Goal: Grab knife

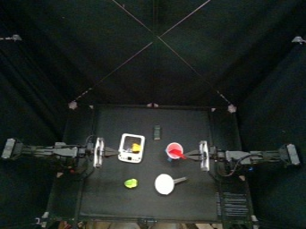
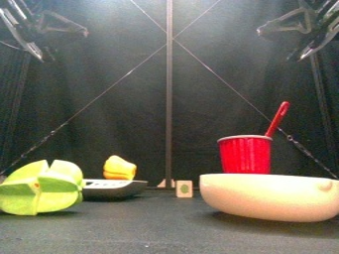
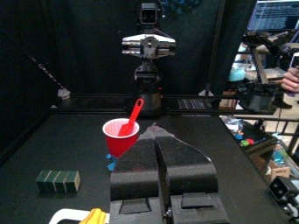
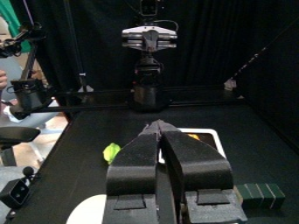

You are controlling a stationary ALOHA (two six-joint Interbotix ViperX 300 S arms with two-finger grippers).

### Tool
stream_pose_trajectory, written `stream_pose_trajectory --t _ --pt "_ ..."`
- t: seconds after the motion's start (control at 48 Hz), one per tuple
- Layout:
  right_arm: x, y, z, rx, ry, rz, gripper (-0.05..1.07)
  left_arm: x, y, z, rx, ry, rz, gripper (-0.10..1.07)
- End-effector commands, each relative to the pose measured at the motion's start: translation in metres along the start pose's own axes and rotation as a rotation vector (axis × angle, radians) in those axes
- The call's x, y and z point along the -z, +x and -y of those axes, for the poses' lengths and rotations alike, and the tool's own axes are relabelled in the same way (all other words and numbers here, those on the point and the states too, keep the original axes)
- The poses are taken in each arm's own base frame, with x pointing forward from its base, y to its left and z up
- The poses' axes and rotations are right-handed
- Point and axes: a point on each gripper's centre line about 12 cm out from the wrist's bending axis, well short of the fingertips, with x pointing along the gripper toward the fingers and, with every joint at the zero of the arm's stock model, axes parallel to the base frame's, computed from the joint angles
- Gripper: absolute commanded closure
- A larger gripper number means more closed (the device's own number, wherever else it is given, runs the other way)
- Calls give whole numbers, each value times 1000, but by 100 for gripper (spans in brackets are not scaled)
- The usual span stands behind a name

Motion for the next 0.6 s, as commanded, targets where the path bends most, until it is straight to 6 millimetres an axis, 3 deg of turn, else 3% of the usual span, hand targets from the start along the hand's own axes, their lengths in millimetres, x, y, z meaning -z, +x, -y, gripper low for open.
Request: stream_pose_trajectory --t 0.0,0.125,0.375,0.583 --pt "-8 7 6 30 25 3 99 -7 3 2 8 -5 20 105" --pt "-13 22 16 81 86 -52 97 -5 3 4 19 -7 11 98" --pt "-17 66 24 114 194 -303 96 -2 3 11 52 -8 -6 98" --pt "-18 88 17 78 244 -649 96 4 2 11 55 -2 -54 97"
